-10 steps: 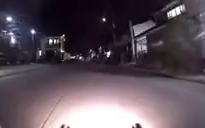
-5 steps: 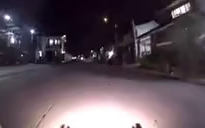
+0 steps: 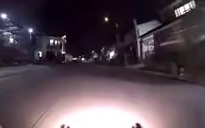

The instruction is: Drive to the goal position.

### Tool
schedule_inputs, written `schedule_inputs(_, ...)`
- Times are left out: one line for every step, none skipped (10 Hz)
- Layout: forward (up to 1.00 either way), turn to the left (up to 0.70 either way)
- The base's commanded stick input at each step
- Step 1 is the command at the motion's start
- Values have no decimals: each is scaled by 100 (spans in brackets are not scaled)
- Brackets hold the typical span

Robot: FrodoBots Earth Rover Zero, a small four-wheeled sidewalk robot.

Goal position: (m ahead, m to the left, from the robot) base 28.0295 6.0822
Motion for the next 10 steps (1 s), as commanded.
schedule_inputs(85,0)
schedule_inputs(85,0)
schedule_inputs(85,0)
schedule_inputs(85,0)
schedule_inputs(85,0)
schedule_inputs(85,0)
schedule_inputs(85,0)
schedule_inputs(85,0)
schedule_inputs(85,0)
schedule_inputs(85,0)
